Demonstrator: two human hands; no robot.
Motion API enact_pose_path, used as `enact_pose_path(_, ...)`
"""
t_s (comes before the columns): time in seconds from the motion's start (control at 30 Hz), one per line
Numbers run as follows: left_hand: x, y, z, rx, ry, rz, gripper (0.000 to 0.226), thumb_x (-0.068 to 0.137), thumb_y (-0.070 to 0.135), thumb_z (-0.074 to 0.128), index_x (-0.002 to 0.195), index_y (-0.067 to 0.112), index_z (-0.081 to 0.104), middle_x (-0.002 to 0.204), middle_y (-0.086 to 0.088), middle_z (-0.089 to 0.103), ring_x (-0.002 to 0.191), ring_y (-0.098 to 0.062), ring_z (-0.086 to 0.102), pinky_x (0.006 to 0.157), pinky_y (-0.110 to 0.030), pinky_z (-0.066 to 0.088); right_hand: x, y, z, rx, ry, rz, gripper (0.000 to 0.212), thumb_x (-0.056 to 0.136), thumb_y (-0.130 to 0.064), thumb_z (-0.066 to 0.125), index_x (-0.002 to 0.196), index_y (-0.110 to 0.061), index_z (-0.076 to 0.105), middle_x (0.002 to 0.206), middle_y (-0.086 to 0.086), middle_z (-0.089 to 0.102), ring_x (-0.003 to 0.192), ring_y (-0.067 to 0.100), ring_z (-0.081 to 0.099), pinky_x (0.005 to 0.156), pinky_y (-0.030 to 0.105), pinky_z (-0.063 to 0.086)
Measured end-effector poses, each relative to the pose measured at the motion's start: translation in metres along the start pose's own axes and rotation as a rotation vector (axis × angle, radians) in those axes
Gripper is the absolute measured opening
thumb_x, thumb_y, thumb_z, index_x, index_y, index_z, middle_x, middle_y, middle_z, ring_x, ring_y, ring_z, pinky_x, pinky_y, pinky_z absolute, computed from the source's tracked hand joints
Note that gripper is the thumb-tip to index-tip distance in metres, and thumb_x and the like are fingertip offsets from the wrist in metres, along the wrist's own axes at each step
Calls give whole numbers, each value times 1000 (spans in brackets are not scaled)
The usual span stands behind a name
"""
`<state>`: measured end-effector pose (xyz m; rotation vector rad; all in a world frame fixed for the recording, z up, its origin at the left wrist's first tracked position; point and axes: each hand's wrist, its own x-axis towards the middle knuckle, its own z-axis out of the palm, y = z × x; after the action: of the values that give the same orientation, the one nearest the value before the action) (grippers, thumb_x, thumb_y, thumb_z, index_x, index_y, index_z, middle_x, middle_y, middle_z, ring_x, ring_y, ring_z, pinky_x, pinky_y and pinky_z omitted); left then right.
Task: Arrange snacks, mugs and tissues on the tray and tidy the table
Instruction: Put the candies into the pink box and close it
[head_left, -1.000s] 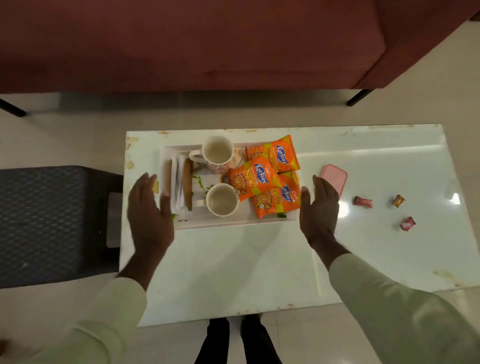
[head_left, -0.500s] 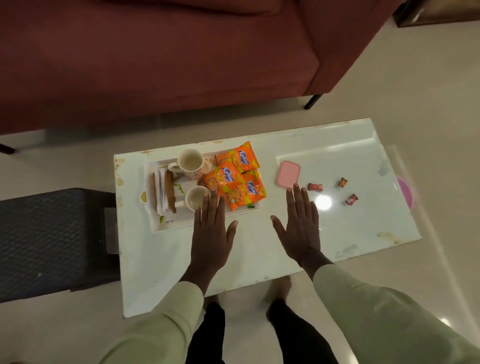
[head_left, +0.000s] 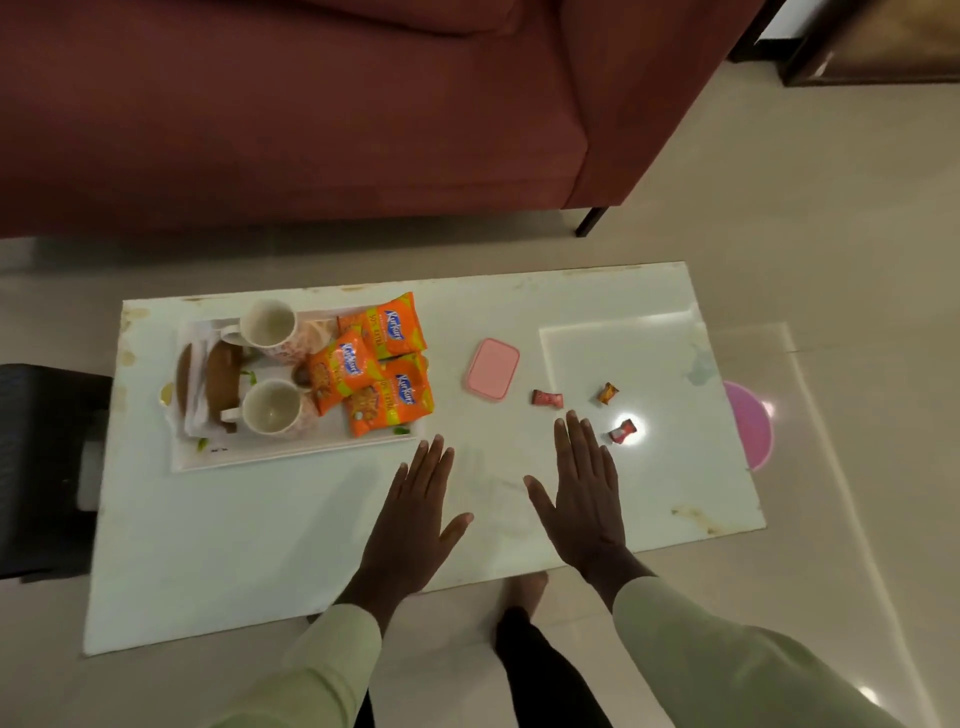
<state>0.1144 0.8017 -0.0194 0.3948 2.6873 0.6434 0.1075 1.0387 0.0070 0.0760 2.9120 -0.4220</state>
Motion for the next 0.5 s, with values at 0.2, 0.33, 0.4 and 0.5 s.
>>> enact_pose_path(0.2,8,52,57,-140,-16,-148,94,89,68,40,153,29,-15,165,7,-11,151,-11,-11,120,-38,3,12,78,15,2,-58,-24,81,96,-57,39,157,-22,-2,166,-1,-6,153,21,-9,122,43,12)
enact_pose_path(0.33,14,67,83,-175,-97,-224,107,83,62,58,153,27,-17,162,9,-15,152,-15,-5,121,-43,10,21,112,30,51,-52,15,85,94,-59,41,157,-24,-3,166,1,-7,153,22,-9,121,43,15)
enact_pose_path(0.4,19,71,93,-206,-115,-235,114,78,57,67,153,29,-15,160,10,-15,152,-16,1,120,-42,14,27,127,39,102,-32,96,87,92,-60,45,157,-23,0,166,3,-5,153,23,-5,121,47,20)
enact_pose_path(0.5,29,71,103,-217,-116,-208,119,74,47,76,153,30,-11,160,11,-12,151,-14,5,120,-40,22,42,141,54,210,-14,275,99,85,-67,54,155,-27,-3,165,0,-8,153,24,-6,120,53,20)
